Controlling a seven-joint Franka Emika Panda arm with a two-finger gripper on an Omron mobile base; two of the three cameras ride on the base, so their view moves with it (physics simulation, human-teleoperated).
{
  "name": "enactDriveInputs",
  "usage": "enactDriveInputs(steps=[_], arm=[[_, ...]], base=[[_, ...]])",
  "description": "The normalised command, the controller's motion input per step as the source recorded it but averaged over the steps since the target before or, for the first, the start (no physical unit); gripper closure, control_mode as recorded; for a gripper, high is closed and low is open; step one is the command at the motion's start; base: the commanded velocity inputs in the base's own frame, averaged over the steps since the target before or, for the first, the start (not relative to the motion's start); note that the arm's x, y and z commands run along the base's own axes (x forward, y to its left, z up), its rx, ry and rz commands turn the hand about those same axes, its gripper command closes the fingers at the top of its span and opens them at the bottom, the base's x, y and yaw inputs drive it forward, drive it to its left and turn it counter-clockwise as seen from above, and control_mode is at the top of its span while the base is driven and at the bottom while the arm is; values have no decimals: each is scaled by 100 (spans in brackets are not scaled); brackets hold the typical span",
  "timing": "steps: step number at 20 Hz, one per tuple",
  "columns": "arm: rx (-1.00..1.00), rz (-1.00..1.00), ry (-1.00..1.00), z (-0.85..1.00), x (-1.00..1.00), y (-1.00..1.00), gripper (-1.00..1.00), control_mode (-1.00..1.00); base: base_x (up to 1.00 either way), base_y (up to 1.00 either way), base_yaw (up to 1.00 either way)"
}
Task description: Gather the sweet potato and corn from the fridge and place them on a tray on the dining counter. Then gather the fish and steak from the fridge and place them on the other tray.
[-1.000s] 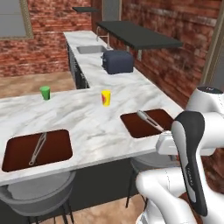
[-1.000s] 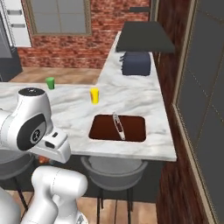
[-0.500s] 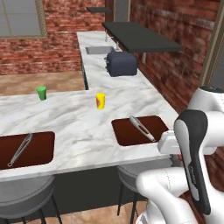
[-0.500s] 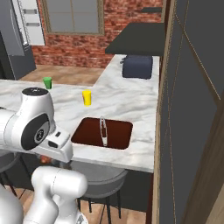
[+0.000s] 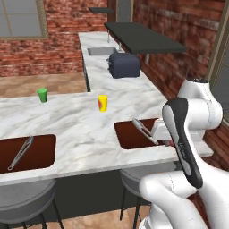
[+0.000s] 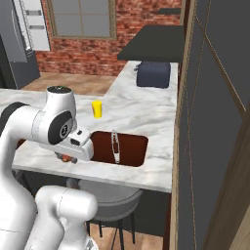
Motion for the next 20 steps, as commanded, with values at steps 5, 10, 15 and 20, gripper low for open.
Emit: enactDriveInputs(steps=[5,10,15,20], arm=[[0,5,-2,-29,100,-8,100,-100],[-4,5,-15,-36,68,-14,100,-100],[-8,7,-10,-15,56,-53,100,-100],[-5,12,-2,-25,44,-56,100,-100]], base=[[0,0,0],[0,0,0],[0,0,0],[0,0,0]])
